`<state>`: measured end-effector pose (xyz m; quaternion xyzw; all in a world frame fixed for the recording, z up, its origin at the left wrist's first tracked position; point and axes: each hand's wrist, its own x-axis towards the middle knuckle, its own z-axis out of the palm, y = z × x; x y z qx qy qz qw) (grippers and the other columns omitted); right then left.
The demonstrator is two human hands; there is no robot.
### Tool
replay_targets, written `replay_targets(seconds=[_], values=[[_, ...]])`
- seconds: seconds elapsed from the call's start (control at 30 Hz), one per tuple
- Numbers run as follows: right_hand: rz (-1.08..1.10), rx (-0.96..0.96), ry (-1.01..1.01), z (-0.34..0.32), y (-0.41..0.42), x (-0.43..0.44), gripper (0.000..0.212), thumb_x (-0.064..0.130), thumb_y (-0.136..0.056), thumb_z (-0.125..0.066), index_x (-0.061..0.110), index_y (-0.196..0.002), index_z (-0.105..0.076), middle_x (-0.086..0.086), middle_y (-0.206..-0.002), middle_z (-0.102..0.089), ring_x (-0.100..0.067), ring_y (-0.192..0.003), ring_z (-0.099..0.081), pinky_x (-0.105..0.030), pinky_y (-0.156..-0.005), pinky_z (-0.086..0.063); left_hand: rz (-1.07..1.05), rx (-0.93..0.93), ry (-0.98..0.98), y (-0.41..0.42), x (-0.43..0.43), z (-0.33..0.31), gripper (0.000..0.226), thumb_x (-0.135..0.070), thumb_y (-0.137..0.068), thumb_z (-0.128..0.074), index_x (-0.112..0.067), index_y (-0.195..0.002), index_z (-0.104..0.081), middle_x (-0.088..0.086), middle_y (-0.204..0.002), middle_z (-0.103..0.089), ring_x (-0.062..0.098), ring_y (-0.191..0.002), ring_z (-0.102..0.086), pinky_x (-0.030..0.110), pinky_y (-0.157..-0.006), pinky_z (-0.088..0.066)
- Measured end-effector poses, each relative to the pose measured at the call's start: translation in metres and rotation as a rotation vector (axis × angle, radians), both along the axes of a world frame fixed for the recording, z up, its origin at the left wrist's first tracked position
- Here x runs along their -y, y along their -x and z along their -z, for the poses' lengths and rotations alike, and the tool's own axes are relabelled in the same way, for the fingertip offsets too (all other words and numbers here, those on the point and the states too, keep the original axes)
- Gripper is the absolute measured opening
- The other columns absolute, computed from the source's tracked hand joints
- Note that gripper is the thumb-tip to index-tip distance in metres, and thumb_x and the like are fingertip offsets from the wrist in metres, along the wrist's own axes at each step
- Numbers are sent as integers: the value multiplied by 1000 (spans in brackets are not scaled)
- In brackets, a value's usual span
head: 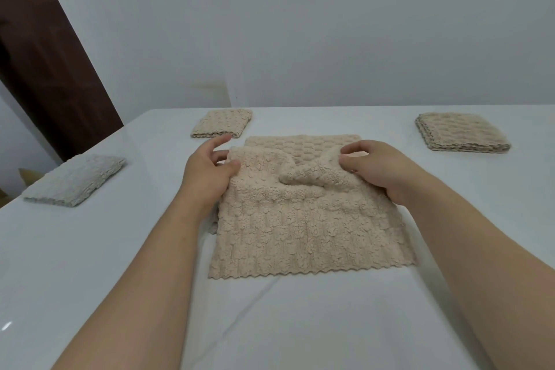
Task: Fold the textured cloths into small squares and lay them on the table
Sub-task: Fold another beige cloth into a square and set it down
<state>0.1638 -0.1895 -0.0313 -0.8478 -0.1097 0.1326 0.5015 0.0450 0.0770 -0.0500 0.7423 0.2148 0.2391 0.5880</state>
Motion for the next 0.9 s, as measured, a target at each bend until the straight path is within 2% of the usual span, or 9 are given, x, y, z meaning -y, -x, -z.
replay_targets(seconds=[0.1,0.17,0.23,0.3,0.37,0.47,0.57,0.67,0.9], values=[[-30,-96,-97,1,-3,1,45,3,-92,-63,39,-119,-68,-12,-114,-69,-30,-75,-68,-55,-76,-62,-11,33,3,0,1,-2,54,8,-87,-70,-31,-124,-66,-8,-94,-74,11,-84,-68,27,-76,-57],[-35,-122,-166,0,-5,3,54,-4,-89,-56,42,-110,-73,-15,-113,-70,-32,-86,-63,-65,-88,-53,-30,35,0,0,3,-4,55,15,-83,-67,-25,-120,-68,-6,-89,-72,9,-79,-64,24,-72,-54],[-38,-88,-178,-2,-3,2,49,-7,-87,-58,35,-100,-79,-8,-111,-70,-25,-99,-66,-54,-93,-57,-53,31,0,0,4,-6,55,21,-80,-60,-22,-112,-69,-3,-85,-71,7,-72,-63,26,-66,-52],[-12,-45,-166,-5,0,0,39,-4,-85,-59,27,-91,-82,-4,-99,-74,-22,-82,-65,-40,-79,-60,-67,34,-2,0,5,-7,54,22,-78,-56,-23,-105,-69,-1,-80,-69,7,-63,-60,29,-61,-50],[42,4,-159,-8,4,-1,31,4,-85,-56,22,-86,-82,1,-81,-72,-19,-66,-53,-31,-67,-49,-70,31,-26,0,5,-8,51,19,-77,-56,-23,-101,-71,5,-78,-61,14,-64,-54,28,-59,-45],[118,114,-181,-6,3,-1,20,27,-91,-66,14,-83,-79,1,-75,-73,-16,-67,-57,-31,-68,-46,-74,35,-22,2,7,-11,42,12,-75,-58,-23,-92,-74,3,-73,-49,16,-65,-46,27,-60,-42],[137,207,-234,-1,-1,1,30,34,-87,-78,5,-82,-71,1,-74,-72,-14,-71,-63,-29,-70,-51,-52,54,29,2,9,-14,26,1,-73,-66,-21,-85,-75,6,-77,-61,19,-73,-58,29,-64,-46],[124,227,-224,1,-2,0,18,22,-84,-81,15,-94,-68,-2,-83,-64,-14,-66,-57,-25,-60,-46,-84,103,39,1,9,-14,10,-13,-79,-80,-21,-84,-76,0,-86,-74,16,-84,-69,32,-76,-56],[109,241,-147,0,-2,-1,62,-4,-90,-53,27,-144,-49,5,-105,-58,-12,-75,-59,-25,-61,-47,-144,180,-169,2,8,-13,32,-6,-82,-80,-26,-107,-73,-8,-91,-70,0,-73,-61,17,-70,-51]])
